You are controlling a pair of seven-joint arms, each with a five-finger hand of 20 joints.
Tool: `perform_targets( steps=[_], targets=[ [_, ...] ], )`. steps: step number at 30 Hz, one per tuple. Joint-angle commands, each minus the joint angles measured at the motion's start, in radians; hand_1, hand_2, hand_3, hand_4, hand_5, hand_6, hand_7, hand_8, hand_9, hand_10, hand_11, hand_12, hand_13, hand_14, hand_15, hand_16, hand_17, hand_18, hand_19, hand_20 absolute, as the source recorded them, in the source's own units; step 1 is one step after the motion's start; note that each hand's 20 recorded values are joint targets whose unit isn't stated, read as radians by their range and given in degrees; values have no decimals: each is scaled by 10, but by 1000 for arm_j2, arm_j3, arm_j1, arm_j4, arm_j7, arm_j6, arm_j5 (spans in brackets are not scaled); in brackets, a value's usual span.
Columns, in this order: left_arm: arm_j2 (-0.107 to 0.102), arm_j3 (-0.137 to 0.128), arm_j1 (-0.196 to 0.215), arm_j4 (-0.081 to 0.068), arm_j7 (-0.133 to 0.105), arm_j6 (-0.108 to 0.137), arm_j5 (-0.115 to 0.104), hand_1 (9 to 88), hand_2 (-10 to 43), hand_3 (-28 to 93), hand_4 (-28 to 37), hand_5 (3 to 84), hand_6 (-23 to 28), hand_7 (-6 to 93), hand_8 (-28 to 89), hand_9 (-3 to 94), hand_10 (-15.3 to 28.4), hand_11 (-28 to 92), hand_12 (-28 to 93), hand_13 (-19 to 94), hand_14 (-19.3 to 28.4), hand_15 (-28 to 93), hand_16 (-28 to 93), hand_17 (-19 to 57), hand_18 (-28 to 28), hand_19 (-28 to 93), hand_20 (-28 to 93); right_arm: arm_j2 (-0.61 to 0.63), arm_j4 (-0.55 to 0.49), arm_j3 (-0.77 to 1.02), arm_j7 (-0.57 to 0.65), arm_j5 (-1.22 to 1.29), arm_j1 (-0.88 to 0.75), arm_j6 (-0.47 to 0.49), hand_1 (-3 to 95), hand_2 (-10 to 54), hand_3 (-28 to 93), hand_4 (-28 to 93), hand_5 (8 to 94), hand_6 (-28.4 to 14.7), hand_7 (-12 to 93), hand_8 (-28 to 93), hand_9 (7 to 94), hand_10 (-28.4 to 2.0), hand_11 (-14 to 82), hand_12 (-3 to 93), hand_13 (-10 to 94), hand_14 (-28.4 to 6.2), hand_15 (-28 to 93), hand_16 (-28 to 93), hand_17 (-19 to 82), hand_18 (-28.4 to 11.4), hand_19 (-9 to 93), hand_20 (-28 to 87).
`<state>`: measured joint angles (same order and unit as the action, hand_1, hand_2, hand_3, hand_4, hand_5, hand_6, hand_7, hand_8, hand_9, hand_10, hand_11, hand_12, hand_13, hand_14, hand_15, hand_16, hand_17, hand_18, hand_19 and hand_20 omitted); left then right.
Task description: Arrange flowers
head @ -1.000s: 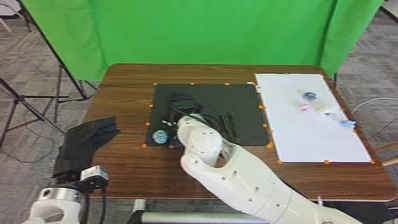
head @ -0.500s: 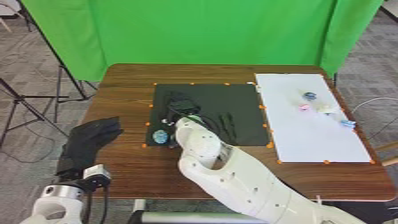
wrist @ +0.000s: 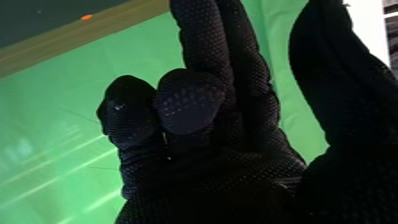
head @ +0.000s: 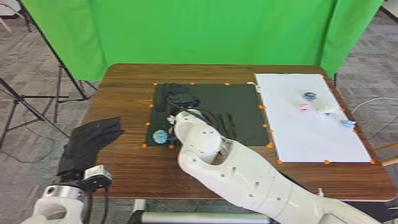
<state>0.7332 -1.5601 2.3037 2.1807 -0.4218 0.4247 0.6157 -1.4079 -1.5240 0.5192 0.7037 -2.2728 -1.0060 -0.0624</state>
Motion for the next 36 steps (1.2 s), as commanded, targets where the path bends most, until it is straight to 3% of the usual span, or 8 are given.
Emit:
perform_targets(
  steps=[1, 5, 7, 11, 17, 23, 24, 36],
  targets=[
    [-48, 13, 44, 15, -91, 53, -62, 283, 60, 817, -172, 531, 153, 210, -105, 432, 226, 378, 100, 290, 282, 659, -142, -81, 234, 602, 142, -23, -18, 90, -16, 3, -45, 223, 291, 23, 766, -282, 672, -58, 254, -134, 715, -160, 256, 172, 728, -96, 774, 253, 531, -169, 932, 415],
    [-54, 12, 59, 18, -106, 59, -74, 283, 59, 817, -172, 531, 153, 210, -105, 432, 226, 378, 99, 289, 282, 658, -142, -81, 234, 603, 141, -17, -35, 121, -51, -26, -71, 348, 249, 32, 766, -275, 652, -82, 220, -121, 681, -186, 233, 170, 711, -110, 777, 251, 509, -185, 932, 416],
    [-44, 1, 71, 22, -98, 57, -65, 283, 60, 817, -172, 531, 153, 210, -105, 433, 226, 378, 100, 289, 282, 658, -142, -81, 234, 603, 142, -12, -46, 124, -78, -61, -79, 399, 245, 34, 764, -272, 649, -85, 215, -116, 675, -189, 230, 172, 707, -113, 779, 249, 504, -188, 932, 417],
    [-54, 6, 74, 22, -113, 63, -79, 283, 59, 818, -172, 531, 153, 210, -105, 432, 225, 378, 100, 290, 282, 659, -142, -81, 234, 603, 142, -1, -53, 116, -103, -99, -84, 409, 207, 51, 751, -263, 633, -96, 196, -111, 625, -214, 211, 172, 674, -125, 788, 244, 485, -196, 932, 419],
    [-48, 10, 66, 20, -105, 60, -69, 283, 61, 817, -171, 531, 153, 210, -105, 432, 225, 378, 100, 291, 282, 659, -142, -81, 234, 603, 142, -3, -51, 124, -110, -97, -87, 416, 191, 65, 749, -258, 631, -98, 178, -107, 606, -224, 206, 176, 660, -129, 795, 237, 479, -197, 932, 421],
    [-48, 13, 60, 18, -106, 61, -69, 283, 60, 818, -170, 531, 153, 209, -105, 432, 225, 378, 100, 292, 283, 660, -142, -81, 234, 603, 141, -13, -48, 131, -124, -84, -89, 408, 192, 67, 749, -257, 630, -99, 165, -108, 599, -205, 188, 168, 662, -129, 797, 230, 476, -199, 932, 424],
    [-42, 11, 57, 17, -95, 56, -61, 283, 60, 818, -170, 531, 153, 209, -105, 432, 225, 378, 100, 292, 282, 660, -142, -81, 234, 603, 141, -15, -47, 136, -125, -82, -91, 412, 193, 67, 751, -256, 628, -97, 162, -109, 598, -200, 181, 165, 664, -129, 797, 228, 476, -200, 932, 423],
    [-57, 18, 53, 17, -109, 67, -76, 284, 62, 817, -170, 531, 153, 209, -105, 432, 226, 379, 100, 292, 283, 660, -142, -81, 233, 603, 142, -37, -41, 169, -117, -2, -100, 430, 207, 60, 759, -264, 586, -91, 145, -112, 570, -173, 135, 149, 681, -120, 798, 219, 479, -207, 932, 432]
  ],
)
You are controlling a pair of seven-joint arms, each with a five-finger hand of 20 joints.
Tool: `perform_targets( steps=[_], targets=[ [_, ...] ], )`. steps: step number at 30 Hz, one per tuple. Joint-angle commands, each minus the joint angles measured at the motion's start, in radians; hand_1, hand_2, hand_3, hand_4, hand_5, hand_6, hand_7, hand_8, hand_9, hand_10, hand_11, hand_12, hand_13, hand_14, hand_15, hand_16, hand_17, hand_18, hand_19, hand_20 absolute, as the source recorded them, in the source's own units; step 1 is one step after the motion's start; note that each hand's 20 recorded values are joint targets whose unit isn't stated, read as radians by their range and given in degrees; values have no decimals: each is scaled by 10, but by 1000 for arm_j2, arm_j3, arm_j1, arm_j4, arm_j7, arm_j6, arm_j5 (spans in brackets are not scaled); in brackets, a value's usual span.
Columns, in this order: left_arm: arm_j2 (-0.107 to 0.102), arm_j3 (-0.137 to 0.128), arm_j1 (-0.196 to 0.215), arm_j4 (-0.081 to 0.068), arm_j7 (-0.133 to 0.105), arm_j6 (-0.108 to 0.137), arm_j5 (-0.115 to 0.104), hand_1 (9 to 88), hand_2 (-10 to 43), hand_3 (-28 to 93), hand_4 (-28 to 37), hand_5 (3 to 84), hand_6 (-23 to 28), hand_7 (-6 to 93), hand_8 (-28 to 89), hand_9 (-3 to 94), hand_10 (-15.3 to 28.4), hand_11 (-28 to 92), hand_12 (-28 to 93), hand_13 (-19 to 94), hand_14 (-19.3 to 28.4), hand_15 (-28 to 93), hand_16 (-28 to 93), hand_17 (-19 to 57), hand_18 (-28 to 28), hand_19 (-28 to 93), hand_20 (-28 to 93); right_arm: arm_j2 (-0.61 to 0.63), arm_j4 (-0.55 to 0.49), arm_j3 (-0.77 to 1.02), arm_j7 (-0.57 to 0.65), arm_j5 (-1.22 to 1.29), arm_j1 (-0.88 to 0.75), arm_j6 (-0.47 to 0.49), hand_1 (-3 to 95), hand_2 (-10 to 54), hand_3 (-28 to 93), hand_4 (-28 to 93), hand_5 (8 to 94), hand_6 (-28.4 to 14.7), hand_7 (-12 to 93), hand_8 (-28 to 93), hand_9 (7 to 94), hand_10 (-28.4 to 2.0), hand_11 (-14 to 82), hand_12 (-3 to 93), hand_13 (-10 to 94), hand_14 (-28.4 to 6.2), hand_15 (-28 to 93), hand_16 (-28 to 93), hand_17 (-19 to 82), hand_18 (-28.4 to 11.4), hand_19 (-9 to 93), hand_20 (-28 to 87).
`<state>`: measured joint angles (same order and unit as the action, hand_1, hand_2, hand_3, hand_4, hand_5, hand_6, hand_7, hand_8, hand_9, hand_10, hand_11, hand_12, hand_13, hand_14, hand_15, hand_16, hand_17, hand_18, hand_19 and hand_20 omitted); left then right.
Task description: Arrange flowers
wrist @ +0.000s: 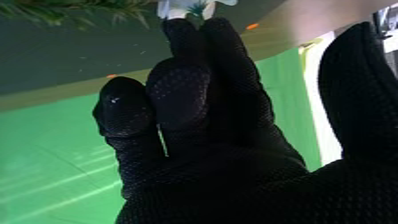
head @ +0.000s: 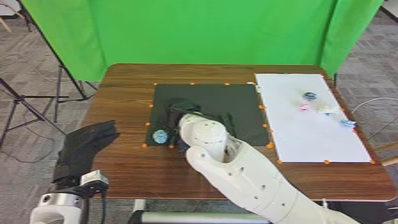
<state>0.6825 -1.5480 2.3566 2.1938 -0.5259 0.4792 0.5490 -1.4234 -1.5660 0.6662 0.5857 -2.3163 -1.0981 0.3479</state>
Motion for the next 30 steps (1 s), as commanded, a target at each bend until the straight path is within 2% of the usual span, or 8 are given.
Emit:
perform_targets(
  steps=[1, 8, 11, 14, 20, 21, 26, 30],
  targets=[
    [-7, 5, 3, 4, -7, 13, -12, 284, 62, 816, -170, 531, 153, 209, -105, 432, 226, 379, 100, 292, 283, 660, -142, -81, 234, 603, 142, -27, 2, 31, -3, 47, -13, 28, 207, 59, 761, -264, 584, -91, 145, -111, 567, -172, 131, 147, 681, -119, 798, 218, 479, -207, 932, 433],
    [-2, 0, 13, 8, -4, 12, -7, 284, 63, 816, -170, 530, 154, 208, -105, 432, 226, 379, 100, 295, 283, 660, -142, -81, 233, 603, 142, -14, -15, 26, -21, 54, -12, 8, 206, 61, 764, -268, 545, -91, 146, -108, 553, -171, 117, 145, 684, -118, 799, 217, 474, -210, 932, 430],
    [-9, 2, 17, 7, -15, 17, -21, 284, 63, 816, -170, 531, 153, 209, -105, 432, 226, 379, 100, 293, 282, 660, -142, -81, 234, 603, 142, -10, -28, 17, -39, 61, -7, -16, 204, 64, 767, -268, 526, -79, 156, -108, 550, -180, 120, 149, 679, -120, 797, 217, 467, -213, 932, 423],
    [4, 3, 7, 6, 4, 11, -3, 284, 63, 816, -169, 531, 154, 208, -105, 432, 226, 379, 100, 293, 283, 661, -142, -81, 234, 603, 142, -24, -30, 31, -54, 69, -9, -2, 204, 65, 768, -267, 514, -71, 160, -112, 549, -180, 119, 148, 678, -121, 796, 216, 465, -214, 932, 418],
    [5, 4, 3, 7, 5, 11, -2, 284, 63, 816, -170, 531, 154, 209, -104, 432, 225, 380, 100, 294, 283, 661, -142, -81, 234, 603, 142, -38, -23, 57, -33, 137, -17, 17, 204, 65, 769, -268, 491, -62, 162, -116, 535, -167, 108, 145, 676, -124, 793, 213, 458, -217, 932, 403],
    [-3, 6, 7, 7, -5, 17, -9, 284, 63, 816, -170, 531, 154, 209, -105, 432, 225, 380, 100, 294, 283, 661, -142, -80, 234, 603, 142, -41, -22, 66, -35, 146, -19, 28, 204, 66, 769, -269, 487, -62, 161, -117, 532, -164, 106, 144, 675, -125, 793, 212, 457, -217, 932, 399],
    [10, -17, 56, 20, -15, 30, -12, 284, 63, 816, -169, 531, 154, 209, -105, 432, 225, 381, 100, 294, 283, 662, -142, -81, 234, 603, 142, -10, -49, 53, -50, 146, -8, -5, 204, 68, 770, -270, 471, -65, 160, -115, 521, -161, 104, 145, 669, -127, 789, 210, 448, -221, 932, 382],
    [7, -46, 126, 37, -56, 52, -39, 283, 63, 816, -169, 531, 153, 209, -105, 431, 226, 378, 98, 294, 283, 660, -143, -81, 234, 604, 142, 64, -126, 19, -77, 130, 34, -67, 204, 69, 774, -270, 468, -68, 163, -114, 515, -165, 107, 148, 655, -131, 784, 206, 437, -222, 932, 359]
  ],
)
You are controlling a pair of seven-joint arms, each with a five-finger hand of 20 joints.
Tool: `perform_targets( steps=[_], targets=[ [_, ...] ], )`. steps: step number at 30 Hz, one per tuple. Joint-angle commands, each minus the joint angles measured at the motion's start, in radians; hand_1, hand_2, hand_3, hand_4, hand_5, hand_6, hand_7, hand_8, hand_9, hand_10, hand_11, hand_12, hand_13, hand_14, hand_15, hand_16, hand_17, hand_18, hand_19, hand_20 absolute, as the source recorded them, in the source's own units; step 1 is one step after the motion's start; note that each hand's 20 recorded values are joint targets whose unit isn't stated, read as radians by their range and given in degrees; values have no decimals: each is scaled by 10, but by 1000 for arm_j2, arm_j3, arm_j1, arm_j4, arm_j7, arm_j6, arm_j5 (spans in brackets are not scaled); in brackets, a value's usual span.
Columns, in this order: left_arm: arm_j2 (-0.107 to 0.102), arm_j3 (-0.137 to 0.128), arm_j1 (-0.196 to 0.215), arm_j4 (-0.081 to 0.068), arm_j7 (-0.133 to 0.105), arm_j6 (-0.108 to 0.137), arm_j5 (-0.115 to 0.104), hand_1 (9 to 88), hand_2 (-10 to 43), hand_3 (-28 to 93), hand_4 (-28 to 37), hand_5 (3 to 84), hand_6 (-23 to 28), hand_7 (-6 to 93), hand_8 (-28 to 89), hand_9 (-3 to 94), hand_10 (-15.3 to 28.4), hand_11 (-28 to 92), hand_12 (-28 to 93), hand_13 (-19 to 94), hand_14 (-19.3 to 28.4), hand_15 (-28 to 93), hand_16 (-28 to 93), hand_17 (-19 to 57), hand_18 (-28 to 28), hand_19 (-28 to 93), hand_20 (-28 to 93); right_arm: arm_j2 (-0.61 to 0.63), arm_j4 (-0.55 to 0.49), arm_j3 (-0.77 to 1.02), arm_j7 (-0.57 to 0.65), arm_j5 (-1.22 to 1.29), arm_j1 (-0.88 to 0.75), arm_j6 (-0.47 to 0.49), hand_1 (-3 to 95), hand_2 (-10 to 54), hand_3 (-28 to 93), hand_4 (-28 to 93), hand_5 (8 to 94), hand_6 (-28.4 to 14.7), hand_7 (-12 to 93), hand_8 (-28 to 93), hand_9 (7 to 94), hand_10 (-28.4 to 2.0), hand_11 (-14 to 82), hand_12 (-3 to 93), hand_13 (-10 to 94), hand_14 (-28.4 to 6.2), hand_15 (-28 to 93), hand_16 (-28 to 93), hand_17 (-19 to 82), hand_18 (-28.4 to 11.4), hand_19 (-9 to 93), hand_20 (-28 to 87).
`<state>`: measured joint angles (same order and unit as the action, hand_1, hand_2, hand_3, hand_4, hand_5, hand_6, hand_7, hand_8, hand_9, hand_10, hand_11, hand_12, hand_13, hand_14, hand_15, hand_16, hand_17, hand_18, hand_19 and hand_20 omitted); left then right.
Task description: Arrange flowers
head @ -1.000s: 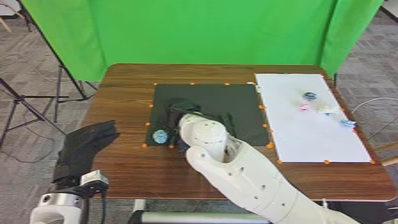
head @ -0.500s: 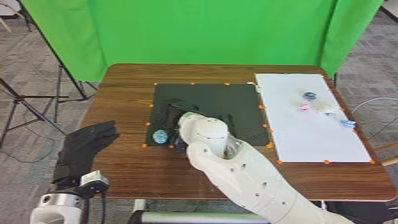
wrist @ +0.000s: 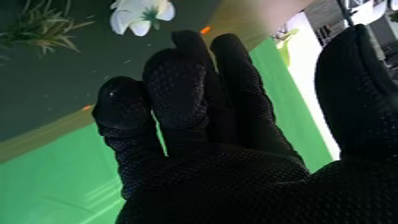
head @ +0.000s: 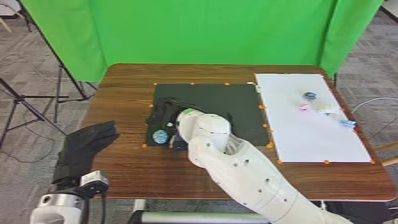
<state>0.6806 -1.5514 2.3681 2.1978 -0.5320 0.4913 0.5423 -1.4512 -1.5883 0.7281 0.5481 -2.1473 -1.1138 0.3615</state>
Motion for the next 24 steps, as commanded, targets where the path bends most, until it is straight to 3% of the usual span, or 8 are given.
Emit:
perform_targets(
  steps=[1, 7, 11, 12, 17, 19, 24],
  targets=[
    [7, -54, 133, 39, -58, 42, -36, 284, 63, 816, -169, 531, 153, 209, -104, 432, 226, 378, 99, 294, 283, 661, -143, -81, 234, 604, 142, 123, -130, -57, -36, -31, 66, -104, 207, 68, 780, -268, 468, -71, 163, -113, 515, -169, 110, 150, 653, -131, 784, 204, 435, -221, 932, 352],
    [15, -71, 187, 55, -91, 62, -45, 283, 63, 817, -169, 531, 154, 208, -105, 433, 226, 380, 100, 293, 283, 661, -142, -81, 234, 604, 142, 326, -293, -49, -22, 12, 89, -202, 215, 68, 786, -266, 483, -72, 172, -113, 532, -177, 122, 152, 654, -129, 783, 199, 436, -216, 932, 340],
    [22, -74, 196, 58, -90, 61, -37, 283, 62, 817, -170, 531, 153, 209, -105, 433, 226, 380, 100, 293, 283, 661, -143, -81, 234, 603, 141, 451, -369, 37, -21, 4, 23, -223, 218, 67, 787, -263, 493, -73, 174, -113, 546, -183, 130, 155, 657, -128, 783, 197, 441, -215, 932, 342],
    [16, -70, 197, 58, -99, 64, -44, 283, 62, 817, -170, 531, 154, 209, -105, 434, 226, 380, 100, 293, 283, 661, -142, -81, 234, 604, 141, 496, -382, 38, -9, 7, 16, -248, 220, 67, 787, -262, 497, -74, 174, -113, 548, -184, 131, 154, 658, -128, 784, 197, 441, -215, 932, 343],
    [17, -72, 210, 63, -110, 74, -44, 284, 62, 818, -170, 531, 154, 209, -105, 433, 226, 379, 99, 292, 282, 660, -143, -81, 234, 604, 141, 611, -409, 149, 10, -1, -96, -262, 240, 55, 794, -256, 511, -75, 178, -112, 556, -184, 136, 154, 663, -128, 785, 197, 447, -212, 932, 349],
    [25, -59, 195, 59, -98, 66, -36, 284, 62, 818, -170, 531, 154, 209, -105, 434, 226, 380, 100, 292, 282, 660, -143, -81, 234, 604, 141, 661, -421, 198, 16, -3, -153, -271, 246, 53, 795, -255, 515, -76, 179, -112, 558, -185, 138, 154, 664, -126, 785, 196, 450, -210, 932, 350],
    [17, -40, 189, 60, -107, 70, -35, 284, 62, 817, -170, 532, 154, 209, -104, 433, 226, 379, 99, 292, 283, 660, -142, -81, 234, 604, 141, 739, -417, 296, 54, -22, -265, -294, 255, 44, 801, -254, 516, -75, 180, -113, 559, -185, 140, 154, 665, -125, 785, 197, 452, -209, 932, 350]
  ],
)
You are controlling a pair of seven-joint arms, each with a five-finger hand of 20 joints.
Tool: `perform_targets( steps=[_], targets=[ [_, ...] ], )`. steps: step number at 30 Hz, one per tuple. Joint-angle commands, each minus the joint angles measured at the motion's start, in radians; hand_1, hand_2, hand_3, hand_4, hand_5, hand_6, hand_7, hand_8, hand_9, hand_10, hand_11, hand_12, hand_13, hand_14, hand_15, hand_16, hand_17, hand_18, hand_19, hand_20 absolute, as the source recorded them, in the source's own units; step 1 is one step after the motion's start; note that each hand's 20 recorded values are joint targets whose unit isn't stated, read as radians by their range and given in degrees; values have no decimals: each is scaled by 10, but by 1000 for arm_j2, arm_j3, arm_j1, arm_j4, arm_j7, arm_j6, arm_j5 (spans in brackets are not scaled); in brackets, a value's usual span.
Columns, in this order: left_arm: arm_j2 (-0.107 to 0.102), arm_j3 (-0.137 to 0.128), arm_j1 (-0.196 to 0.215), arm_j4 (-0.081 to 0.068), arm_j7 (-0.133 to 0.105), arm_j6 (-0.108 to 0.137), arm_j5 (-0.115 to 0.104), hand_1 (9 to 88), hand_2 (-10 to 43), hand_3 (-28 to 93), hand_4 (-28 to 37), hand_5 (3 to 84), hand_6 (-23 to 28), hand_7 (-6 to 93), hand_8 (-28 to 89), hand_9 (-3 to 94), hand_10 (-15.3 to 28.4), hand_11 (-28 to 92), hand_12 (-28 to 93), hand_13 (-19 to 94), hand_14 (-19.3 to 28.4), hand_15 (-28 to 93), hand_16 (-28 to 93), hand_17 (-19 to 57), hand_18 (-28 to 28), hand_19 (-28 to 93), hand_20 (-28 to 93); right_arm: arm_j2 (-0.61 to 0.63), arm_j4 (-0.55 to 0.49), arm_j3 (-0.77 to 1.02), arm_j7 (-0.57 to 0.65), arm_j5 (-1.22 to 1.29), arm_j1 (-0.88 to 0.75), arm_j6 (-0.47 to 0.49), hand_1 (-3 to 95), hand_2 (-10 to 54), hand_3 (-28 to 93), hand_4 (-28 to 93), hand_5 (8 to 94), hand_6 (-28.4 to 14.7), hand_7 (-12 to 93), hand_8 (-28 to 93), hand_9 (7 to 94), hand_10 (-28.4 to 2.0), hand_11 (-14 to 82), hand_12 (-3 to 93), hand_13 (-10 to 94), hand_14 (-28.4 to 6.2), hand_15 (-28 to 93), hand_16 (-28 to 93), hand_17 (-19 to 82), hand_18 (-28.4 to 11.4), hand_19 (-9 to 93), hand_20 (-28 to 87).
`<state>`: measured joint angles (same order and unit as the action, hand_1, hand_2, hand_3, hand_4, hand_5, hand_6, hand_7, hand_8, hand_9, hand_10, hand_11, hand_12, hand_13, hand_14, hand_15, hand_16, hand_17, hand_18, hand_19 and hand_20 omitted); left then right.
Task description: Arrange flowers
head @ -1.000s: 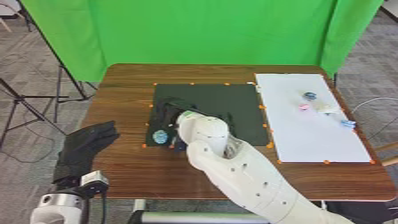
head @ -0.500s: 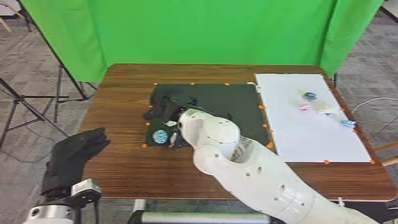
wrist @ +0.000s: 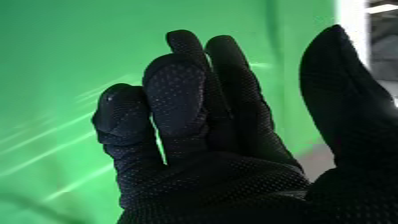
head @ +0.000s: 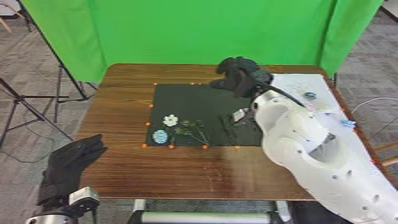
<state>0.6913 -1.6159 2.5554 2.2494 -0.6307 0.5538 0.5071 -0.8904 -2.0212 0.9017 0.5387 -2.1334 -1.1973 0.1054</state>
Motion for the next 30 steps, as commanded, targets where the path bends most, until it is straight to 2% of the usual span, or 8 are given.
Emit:
perform_targets(
  steps=[1, 2, 3, 5, 10, 20, 24, 30],
  targets=[
    [9, 28, 0, 10, -8, 11, 2, 284, 62, 817, -170, 532, 154, 209, -104, 433, 226, 379, 99, 292, 282, 659, -142, -81, 234, 604, 141, 185, 24, 144, 68, -41, -199, -35, 256, 43, 802, -254, 516, -75, 181, -113, 558, -185, 140, 154, 665, -124, 785, 197, 452, -208, 932, 350],
    [13, 30, -3, 9, -2, 8, 5, 284, 62, 817, -170, 532, 154, 209, -105, 433, 226, 379, 99, 292, 282, 659, -142, -81, 234, 604, 141, 195, 22, 170, 83, -29, -222, -30, 257, 42, 802, -255, 516, -74, 182, -114, 558, -184, 140, 154, 666, -123, 785, 197, 452, -208, 932, 351],
    [9, 37, -6, 9, -11, 12, -2, 284, 62, 817, -170, 532, 154, 208, -105, 433, 226, 379, 99, 292, 282, 659, -142, -81, 234, 604, 141, 203, 25, 188, 96, -23, -237, -34, 259, 41, 803, -255, 516, -74, 182, -114, 557, -184, 140, 153, 666, -124, 785, 197, 453, -208, 932, 351],
    [16, 35, -2, 11, 0, 9, 7, 284, 62, 817, -171, 532, 154, 208, -105, 433, 226, 379, 100, 292, 283, 660, -142, -81, 234, 604, 142, 212, 34, 231, 116, -39, -276, -34, 261, 41, 803, -256, 516, -74, 183, -115, 556, -185, 140, 153, 666, -123, 785, 197, 453, -207, 932, 349],
    [22, 36, 3, 15, 5, 12, 13, 283, 62, 816, -172, 531, 153, 209, -105, 433, 227, 379, 99, 292, 282, 659, -142, -81, 234, 604, 142, 238, 59, 309, 148, -39, -326, -19, 264, 39, 806, -256, 517, -76, 183, -115, 556, -185, 141, 153, 668, -123, 784, 197, 458, -205, 932, 349],
    [48, 39, -16, 20, 59, -3, 48, 282, 61, 817, -171, 532, 154, 209, -105, 433, 227, 378, 100, 290, 282, 659, -143, -81, 234, 604, 141, 230, 127, 374, 237, -42, -330, 101, 288, 8, 819, -257, 489, -85, 173, -111, 503, -199, 123, 151, 658, -124, 786, 199, 459, -200, 932, 334],
    [53, 33, -8, 23, 63, -3, 50, 282, 61, 817, -171, 532, 154, 209, -105, 433, 226, 379, 100, 291, 282, 660, -143, -81, 234, 604, 141, 231, 161, 381, 275, -52, -317, 171, 297, 0, 821, -260, 486, -87, 172, -109, 496, -201, 120, 151, 658, -124, 788, 196, 463, -197, 932, 330],
    [45, 42, -11, 22, 41, 4, 36, 283, 61, 817, -172, 532, 154, 209, -105, 434, 226, 379, 100, 291, 282, 660, -143, -81, 234, 603, 141, 231, 219, 383, 335, -37, -302, 216, 305, -10, 821, -259, 482, -89, 166, -107, 483, -201, 111, 151, 666, -122, 803, 194, 471, -200, 932, 337]
  ],
)
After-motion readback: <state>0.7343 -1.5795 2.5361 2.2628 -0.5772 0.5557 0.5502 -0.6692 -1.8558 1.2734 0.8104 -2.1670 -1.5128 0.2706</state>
